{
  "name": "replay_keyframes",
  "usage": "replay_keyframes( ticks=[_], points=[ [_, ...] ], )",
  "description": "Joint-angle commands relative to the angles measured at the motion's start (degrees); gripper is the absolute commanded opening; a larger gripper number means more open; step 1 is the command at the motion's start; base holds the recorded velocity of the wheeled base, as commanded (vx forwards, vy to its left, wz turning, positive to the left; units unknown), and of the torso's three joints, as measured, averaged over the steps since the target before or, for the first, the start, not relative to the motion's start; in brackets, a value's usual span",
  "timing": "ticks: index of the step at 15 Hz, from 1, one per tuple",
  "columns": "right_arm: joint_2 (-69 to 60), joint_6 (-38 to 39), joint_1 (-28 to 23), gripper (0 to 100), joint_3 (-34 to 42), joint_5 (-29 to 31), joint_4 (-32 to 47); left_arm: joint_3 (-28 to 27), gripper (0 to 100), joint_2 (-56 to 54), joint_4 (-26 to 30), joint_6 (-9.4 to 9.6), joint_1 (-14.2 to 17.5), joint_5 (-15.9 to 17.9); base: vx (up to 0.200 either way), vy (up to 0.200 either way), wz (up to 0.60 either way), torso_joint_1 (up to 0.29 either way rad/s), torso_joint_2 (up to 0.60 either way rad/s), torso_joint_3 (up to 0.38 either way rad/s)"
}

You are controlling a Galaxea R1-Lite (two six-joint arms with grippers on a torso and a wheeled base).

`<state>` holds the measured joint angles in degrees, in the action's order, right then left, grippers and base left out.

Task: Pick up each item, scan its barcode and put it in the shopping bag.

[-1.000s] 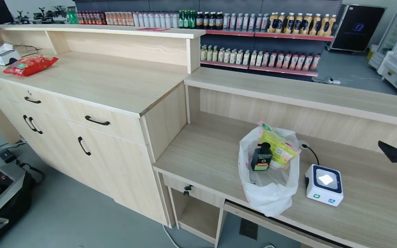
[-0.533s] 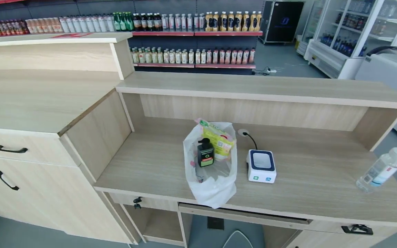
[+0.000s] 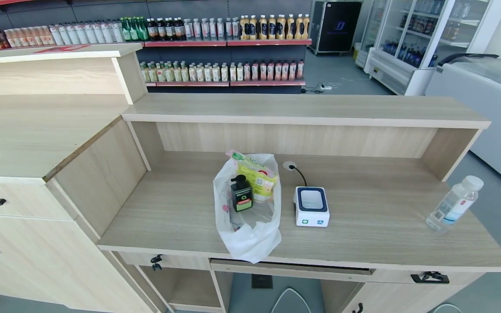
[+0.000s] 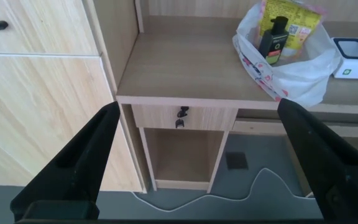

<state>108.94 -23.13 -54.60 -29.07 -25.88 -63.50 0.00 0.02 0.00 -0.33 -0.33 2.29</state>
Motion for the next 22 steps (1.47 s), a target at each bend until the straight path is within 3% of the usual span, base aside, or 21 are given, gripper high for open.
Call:
replay_keyframes(
  ticks=[1,7,14,22],
  points=[
    [8.8,-0.3,-0.7,100,-2.9,-4.9,-2.9,0.0,100,0.1,0.0,-0.02,0.0,0.0,0.000,0.000,0.00,0.000,0.00,0.000],
    [15.1,0.3,6.3,100,-12.8,-6.4,-2.4,0.0,100,0.1,0.0,-0.02,0.0,0.0,0.000,0.000,0.00,0.000,0.00,0.000],
    [17.4,0.7,15.4,100,-12.3,-6.4,-2.3,0.0,100,0.1,0.0,-0.02,0.0,0.0,0.000,0.000,0.00,0.000,0.00,0.000],
    [22.5,0.6,19.3,100,-20.4,-6.2,-2.4,0.0,100,0.1,0.0,-0.02,0.0,0.0,0.000,0.000,0.00,0.000,0.00,0.000]
  ],
)
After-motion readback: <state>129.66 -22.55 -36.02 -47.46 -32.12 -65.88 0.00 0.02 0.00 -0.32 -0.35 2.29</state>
